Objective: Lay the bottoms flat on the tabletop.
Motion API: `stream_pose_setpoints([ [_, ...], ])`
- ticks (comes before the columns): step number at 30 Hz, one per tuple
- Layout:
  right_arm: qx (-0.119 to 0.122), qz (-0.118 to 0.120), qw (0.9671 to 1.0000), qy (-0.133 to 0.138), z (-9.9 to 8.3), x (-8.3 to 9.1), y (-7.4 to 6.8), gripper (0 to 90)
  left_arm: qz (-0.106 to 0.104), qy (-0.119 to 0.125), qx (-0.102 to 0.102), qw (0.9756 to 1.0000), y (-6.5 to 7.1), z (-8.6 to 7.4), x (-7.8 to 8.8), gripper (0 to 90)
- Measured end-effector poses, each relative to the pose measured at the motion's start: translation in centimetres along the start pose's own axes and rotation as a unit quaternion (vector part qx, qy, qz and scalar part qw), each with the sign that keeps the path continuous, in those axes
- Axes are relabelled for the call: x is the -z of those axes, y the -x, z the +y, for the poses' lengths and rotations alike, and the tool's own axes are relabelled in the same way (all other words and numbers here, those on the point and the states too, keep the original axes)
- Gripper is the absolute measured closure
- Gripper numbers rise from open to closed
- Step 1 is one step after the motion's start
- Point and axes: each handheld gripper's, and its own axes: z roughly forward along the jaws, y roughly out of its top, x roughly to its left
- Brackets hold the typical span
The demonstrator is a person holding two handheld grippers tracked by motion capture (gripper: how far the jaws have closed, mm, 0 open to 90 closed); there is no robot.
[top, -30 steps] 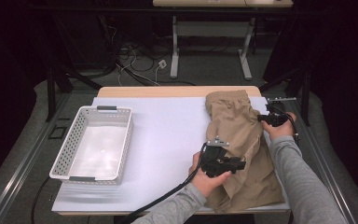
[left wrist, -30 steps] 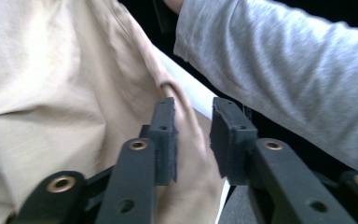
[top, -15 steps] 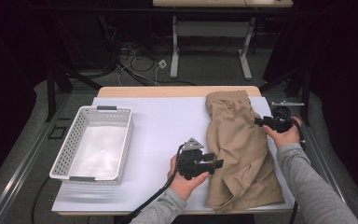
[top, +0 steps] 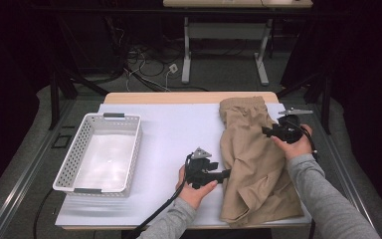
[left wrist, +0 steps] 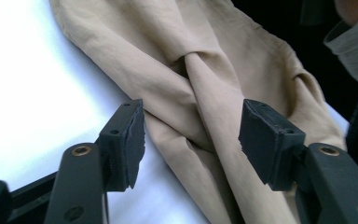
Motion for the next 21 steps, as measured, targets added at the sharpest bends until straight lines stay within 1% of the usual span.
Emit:
stream_pose_setpoints([
  [5,0.012,0.016,0.9998,0.009,0.8,-0.3,-1.7,47.4,0.0,-0.009,0.008,0.9999,0.1,0.0,-1.2,36.2],
  [6,0.01,0.019,0.9996,0.015,1.0,-0.4,-2.1,47.0,0.002,-0.011,0.008,0.9999,0.1,0.0,-1.5,35.3],
  [7,0.014,0.024,0.9995,0.013,1.1,-0.4,-2.3,46.7,0.002,-0.014,0.011,0.9998,0.1,0.0,-1.8,33.7],
  [10,0.015,0.033,0.9992,0.016,1.5,-0.9,-3.3,45.4,-0.007,-0.023,0.019,0.9995,0.2,-0.2,-2.6,32.0],
  [12,0.02,0.039,0.9989,0.019,1.7,-1.2,-3.9,44.2,0.0,-0.033,0.018,0.9993,0.2,-0.4,-3.1,31.5],
  [14,0.027,0.041,0.9986,0.019,1.9,-1.5,-4.5,43.0,0.004,-0.04,0.022,0.9989,0.1,-0.6,-3.6,31.0],
  [17,0.032,0.045,0.9983,0.018,2.1,-2.0,-5.5,41.4,0.007,-0.048,0.025,0.9985,-0.1,-0.9,-3.9,30.1],
  [18,0.039,0.047,0.998,0.019,2.1,-2.2,-5.7,41.1,0.005,-0.051,0.026,0.9984,-0.1,-1.0,-4.0,30.0],
  [20,0.042,0.048,0.9978,0.019,2.1,-2.7,-6.2,40.4,0.006,-0.046,0.02,0.9987,0.0,-1.2,-4.0,30.2],
  [21,0.048,0.048,0.9975,0.017,2.1,-3.0,-6.4,40.4,0.003,-0.047,0.02,0.9987,0.0,-1.2,-4.1,31.4],
])
